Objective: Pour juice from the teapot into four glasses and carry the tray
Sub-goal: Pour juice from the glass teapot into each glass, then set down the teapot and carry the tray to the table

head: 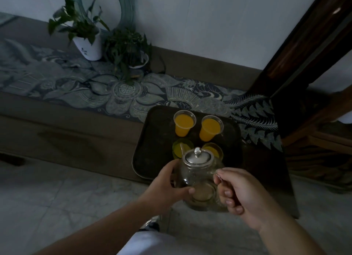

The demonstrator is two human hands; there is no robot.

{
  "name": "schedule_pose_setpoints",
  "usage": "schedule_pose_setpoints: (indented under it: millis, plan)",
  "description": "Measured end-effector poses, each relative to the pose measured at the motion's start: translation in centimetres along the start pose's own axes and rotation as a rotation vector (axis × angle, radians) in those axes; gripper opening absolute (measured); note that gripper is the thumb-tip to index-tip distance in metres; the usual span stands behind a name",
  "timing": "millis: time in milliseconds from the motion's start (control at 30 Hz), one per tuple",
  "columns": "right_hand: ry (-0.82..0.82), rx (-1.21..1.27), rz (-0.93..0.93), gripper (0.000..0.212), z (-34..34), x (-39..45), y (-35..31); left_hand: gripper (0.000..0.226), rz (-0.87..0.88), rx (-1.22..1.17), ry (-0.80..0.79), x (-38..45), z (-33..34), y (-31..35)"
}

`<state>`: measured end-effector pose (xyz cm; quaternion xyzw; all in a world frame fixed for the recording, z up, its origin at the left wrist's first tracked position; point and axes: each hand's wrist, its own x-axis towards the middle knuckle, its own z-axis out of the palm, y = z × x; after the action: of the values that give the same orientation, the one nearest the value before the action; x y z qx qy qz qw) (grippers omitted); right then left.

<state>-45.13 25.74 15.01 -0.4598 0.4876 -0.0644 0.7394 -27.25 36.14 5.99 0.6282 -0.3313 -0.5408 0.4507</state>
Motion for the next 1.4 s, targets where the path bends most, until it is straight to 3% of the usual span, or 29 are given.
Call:
schedule_pose_setpoints:
  millis: [233,367,500,667,767,933,1233,1400]
  plan:
    - [-0.064,-0.006,-0.088,0.037,3.1,0.4,1.2,0.098,0.005,-0.055,0.186,-2.6,-1.8,0.0]
    - [-0.055,-0.039,-0.157,0.037,7.2,2.2,1.7,0.101,0.030,-0.077,0.269,-3.0,-5.2,0.1]
    - [-0.053,-0.015,-0.208,0.031,12.0,5.4,1.6,0.079,0.071,-0.087,0.305,-2.2,-10.2,-0.4]
    - [0.002,0.037,-0.206,0.029,17.8,10.8,0.8,0.093,0.049,0.061,0.350,0.4,-17.5,-0.7]
    - [0.069,0.099,-0.167,0.030,21.2,14.4,0.5,0.101,0.046,0.249,0.331,2.9,-22.1,-0.8]
    - [0.202,0.192,-0.198,0.044,26.3,19.8,0.8,0.126,0.038,0.355,0.231,6.7,-28.2,-1.2]
    - [0.331,0.350,-0.226,0.046,31.3,25.8,1.8,0.098,0.169,0.416,0.095,11.6,-34.2,-2.9]
    - [0.405,0.254,-0.308,0.043,32.3,26.7,2.4,0.094,0.268,0.470,0.036,13.3,-34.9,-2.8]
